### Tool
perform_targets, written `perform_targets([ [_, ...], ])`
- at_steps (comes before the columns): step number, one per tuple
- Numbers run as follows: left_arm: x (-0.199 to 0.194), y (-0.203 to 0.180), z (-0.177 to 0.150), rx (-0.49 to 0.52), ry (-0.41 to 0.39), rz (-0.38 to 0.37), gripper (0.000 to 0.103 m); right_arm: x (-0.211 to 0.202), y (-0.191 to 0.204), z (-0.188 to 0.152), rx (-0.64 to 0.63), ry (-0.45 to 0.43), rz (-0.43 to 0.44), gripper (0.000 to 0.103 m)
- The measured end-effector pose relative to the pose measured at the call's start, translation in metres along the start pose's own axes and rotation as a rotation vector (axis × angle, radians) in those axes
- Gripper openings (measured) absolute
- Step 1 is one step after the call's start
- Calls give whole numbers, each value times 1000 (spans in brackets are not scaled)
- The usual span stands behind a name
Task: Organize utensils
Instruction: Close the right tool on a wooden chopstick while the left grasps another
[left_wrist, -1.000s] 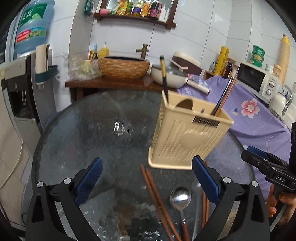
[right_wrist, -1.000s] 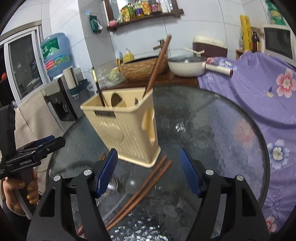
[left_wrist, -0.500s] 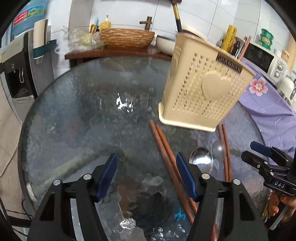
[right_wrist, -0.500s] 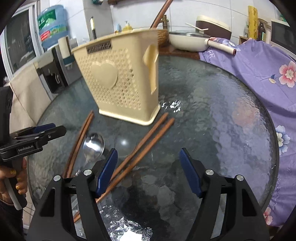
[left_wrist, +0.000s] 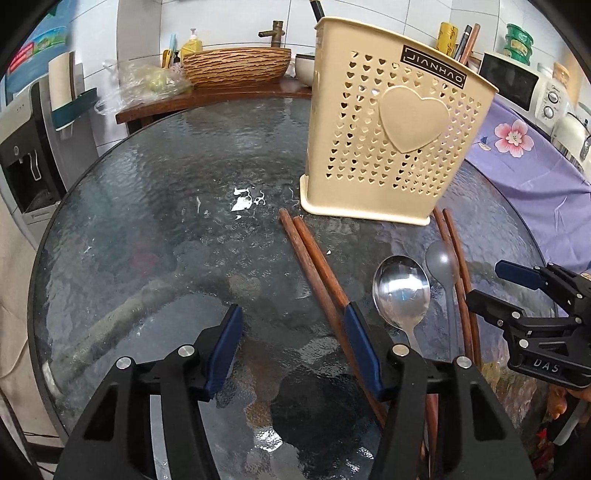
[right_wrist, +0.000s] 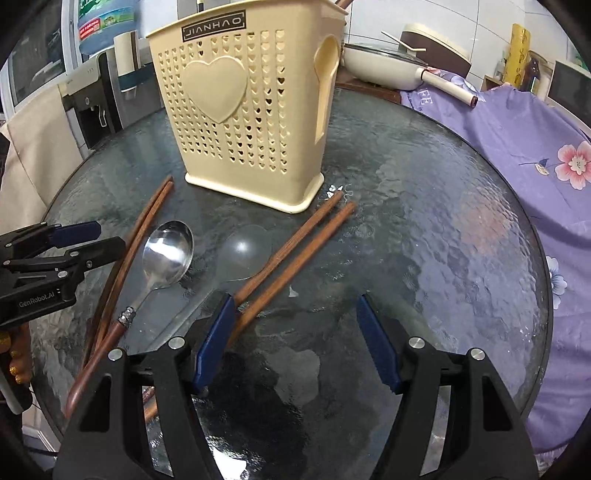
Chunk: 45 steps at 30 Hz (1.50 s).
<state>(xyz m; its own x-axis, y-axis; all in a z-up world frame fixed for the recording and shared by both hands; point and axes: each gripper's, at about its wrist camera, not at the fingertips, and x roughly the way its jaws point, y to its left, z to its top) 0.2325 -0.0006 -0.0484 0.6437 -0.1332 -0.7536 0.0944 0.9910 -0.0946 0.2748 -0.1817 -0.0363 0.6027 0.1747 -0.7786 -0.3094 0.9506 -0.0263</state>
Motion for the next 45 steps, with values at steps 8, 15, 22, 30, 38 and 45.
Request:
perform_targets([
  [8, 1, -8, 1, 59, 4, 51, 53, -3, -19, -6, 7, 29, -34, 67],
  [15, 10, -12, 15, 101, 31, 107, 44, 0, -26, 0, 24, 49, -36, 57],
  [22, 25, -2, 37, 69, 69, 101, 41, 16, -31, 23, 64, 88, -15, 46],
  [30, 42, 7, 57, 37, 96, 92, 30, 36, -28, 50, 80, 102, -24, 37],
  [38, 57, 13, 74, 22, 106, 121, 13, 46, -35, 62, 96, 89, -40, 14],
  [45, 56, 15, 72, 18, 90, 127, 8, 48, -38, 63, 97, 76, -44, 7],
])
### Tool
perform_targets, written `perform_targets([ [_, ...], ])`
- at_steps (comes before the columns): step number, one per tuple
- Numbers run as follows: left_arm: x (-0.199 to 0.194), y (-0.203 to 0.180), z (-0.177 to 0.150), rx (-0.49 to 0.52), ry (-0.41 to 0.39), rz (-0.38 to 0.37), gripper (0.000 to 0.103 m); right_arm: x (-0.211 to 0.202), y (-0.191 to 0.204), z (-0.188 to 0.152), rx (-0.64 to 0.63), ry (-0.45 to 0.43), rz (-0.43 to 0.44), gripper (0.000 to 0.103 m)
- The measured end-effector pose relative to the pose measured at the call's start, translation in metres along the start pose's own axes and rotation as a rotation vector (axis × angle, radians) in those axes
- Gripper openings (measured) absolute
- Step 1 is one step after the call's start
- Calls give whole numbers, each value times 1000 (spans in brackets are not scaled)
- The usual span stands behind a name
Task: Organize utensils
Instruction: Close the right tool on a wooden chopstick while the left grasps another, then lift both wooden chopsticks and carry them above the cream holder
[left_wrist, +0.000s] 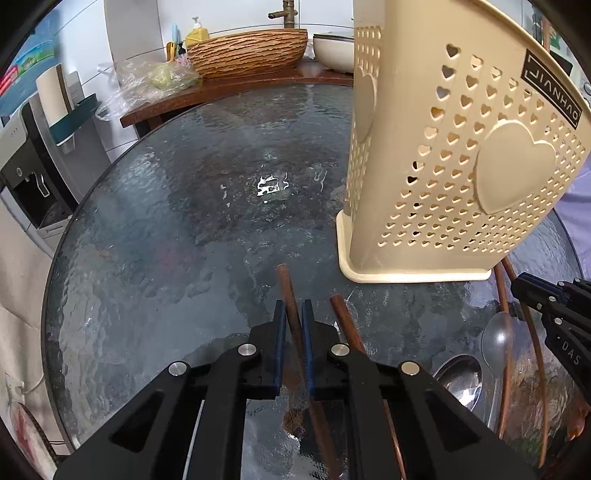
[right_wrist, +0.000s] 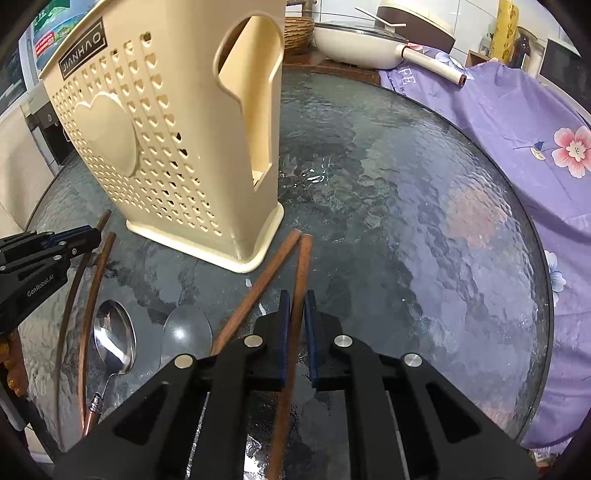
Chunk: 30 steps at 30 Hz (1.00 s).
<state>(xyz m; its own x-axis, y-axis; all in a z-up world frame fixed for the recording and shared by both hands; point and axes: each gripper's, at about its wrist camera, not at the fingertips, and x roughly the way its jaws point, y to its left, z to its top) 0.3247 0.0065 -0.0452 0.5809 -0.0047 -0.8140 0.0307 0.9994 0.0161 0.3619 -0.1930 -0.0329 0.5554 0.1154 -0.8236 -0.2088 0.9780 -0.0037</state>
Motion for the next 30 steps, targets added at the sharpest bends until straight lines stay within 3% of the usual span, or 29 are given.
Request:
perform_targets([
  [8, -2, 1, -3, -27, -6, -9, 6, -5, -8, -7, 52, -19, 46, 7],
  [14, -8, 9, -4, -71, -19, -75, 6, -19, -17, -5, 83, -65, 93, 7],
  [23, -48, 14, -2, -87, -113, -112, 6, -61, -23, -8, 95, -169, 183, 7],
  [30, -91, 13, 0, -89, -195, -163, 6, -109, -31, -8, 130, -255, 337, 7],
])
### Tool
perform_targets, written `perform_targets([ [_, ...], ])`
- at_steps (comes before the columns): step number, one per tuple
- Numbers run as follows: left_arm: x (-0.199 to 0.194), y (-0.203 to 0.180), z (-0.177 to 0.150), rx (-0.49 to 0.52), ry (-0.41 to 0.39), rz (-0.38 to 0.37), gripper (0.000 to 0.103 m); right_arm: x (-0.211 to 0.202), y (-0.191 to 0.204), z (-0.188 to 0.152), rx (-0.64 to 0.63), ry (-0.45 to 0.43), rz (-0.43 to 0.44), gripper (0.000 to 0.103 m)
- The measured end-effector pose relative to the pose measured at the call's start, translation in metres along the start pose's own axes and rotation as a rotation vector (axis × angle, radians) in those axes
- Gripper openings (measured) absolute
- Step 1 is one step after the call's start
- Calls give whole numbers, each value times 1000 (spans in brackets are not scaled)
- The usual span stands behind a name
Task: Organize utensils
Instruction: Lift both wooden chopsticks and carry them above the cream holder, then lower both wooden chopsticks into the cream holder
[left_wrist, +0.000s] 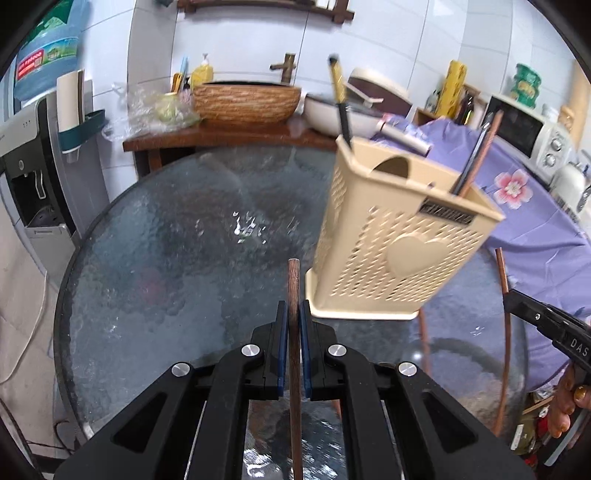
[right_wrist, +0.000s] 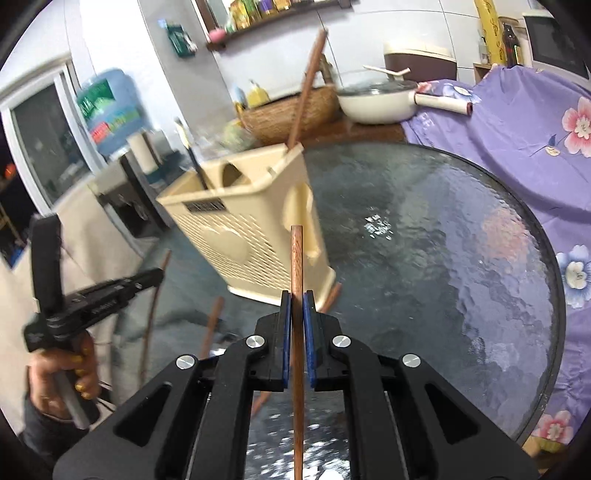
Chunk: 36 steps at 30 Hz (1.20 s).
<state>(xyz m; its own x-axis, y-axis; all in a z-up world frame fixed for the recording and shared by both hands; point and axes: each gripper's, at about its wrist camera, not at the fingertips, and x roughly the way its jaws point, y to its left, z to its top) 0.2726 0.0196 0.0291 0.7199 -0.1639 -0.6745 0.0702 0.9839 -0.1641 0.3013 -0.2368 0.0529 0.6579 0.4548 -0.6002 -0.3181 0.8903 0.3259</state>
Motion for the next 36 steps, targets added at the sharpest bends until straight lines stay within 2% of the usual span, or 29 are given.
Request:
perform_targets([
  [5, -24, -11, 3, 22, -44, -26, 6, -24, 7, 8, 20, -42, 86, 7],
  [10, -42, -17, 7, 23, -68, -70, 6, -43, 17, 13, 4, -76, 126, 7],
  [31, -95, -30, 23, 46, -162, -137, 6, -93, 48, 45, -94, -184, 157, 7],
  [36, -113, -37, 36, 72, -205, -144, 6, -102, 57, 59, -116, -202, 167, 7],
])
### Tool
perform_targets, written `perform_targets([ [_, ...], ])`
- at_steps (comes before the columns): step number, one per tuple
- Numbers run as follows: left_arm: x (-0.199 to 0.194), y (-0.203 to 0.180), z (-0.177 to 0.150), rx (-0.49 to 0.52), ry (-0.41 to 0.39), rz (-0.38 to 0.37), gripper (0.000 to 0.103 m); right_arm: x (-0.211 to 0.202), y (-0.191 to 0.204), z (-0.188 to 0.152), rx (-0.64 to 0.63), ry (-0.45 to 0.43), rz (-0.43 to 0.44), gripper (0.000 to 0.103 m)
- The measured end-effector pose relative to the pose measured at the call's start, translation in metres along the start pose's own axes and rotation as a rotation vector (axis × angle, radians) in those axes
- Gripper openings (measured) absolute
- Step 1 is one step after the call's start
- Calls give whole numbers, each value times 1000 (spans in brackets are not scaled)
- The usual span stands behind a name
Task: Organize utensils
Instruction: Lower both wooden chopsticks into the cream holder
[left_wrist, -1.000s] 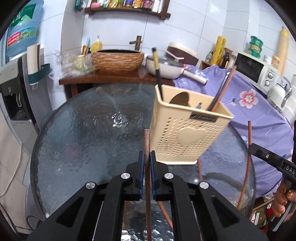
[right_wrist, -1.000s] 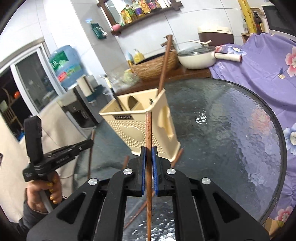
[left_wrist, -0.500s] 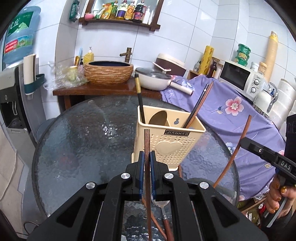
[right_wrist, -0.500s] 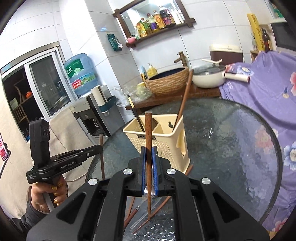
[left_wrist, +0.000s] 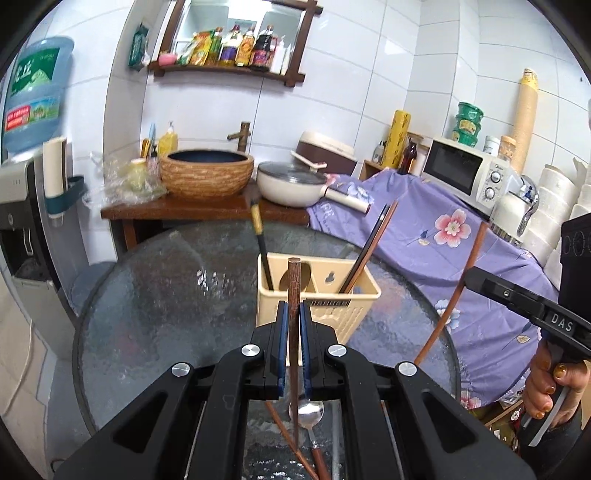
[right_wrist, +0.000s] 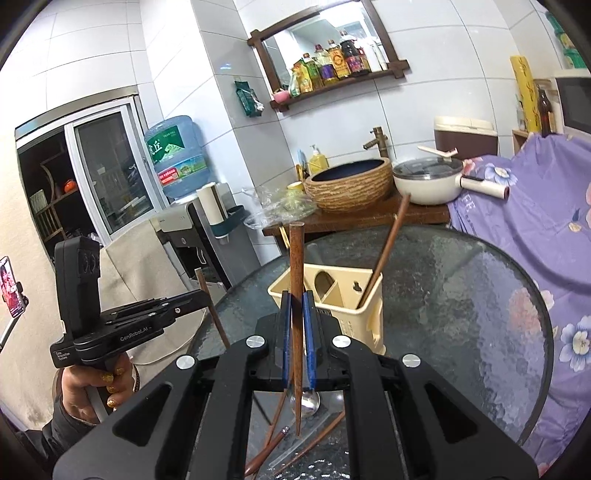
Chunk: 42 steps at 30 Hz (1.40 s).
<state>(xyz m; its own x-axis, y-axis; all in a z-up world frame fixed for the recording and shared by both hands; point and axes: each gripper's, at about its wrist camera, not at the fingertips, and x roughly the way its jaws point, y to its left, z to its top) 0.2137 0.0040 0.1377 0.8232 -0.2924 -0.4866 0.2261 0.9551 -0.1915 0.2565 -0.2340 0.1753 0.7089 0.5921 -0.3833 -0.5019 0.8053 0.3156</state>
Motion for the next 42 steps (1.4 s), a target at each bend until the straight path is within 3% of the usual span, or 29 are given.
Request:
perform_targets([
  [13, -30, -32, 61, 79, -108, -27, 6, -11, 33, 63, -107, -76, -39, 7],
  [19, -41, -37, 99, 62, -177, -27, 6, -10, 45, 95, -121, -129, -69, 7],
  [24, -44, -39, 127, 43, -224, -8, 6, -4, 50, 115, -145, -191, -119, 7],
  [27, -39, -38, 138, 38, -256, 46, 6, 8, 43, 124, -126, -204, -146, 7],
  [31, -19, -33, 141, 31, -267, 107, 6, 27, 30, 124, -99, -200, -181, 7],
  [42, 40, -5, 105, -31, -188, 111, 5, 79, -4, 79, -46, -112, -237, 7],
])
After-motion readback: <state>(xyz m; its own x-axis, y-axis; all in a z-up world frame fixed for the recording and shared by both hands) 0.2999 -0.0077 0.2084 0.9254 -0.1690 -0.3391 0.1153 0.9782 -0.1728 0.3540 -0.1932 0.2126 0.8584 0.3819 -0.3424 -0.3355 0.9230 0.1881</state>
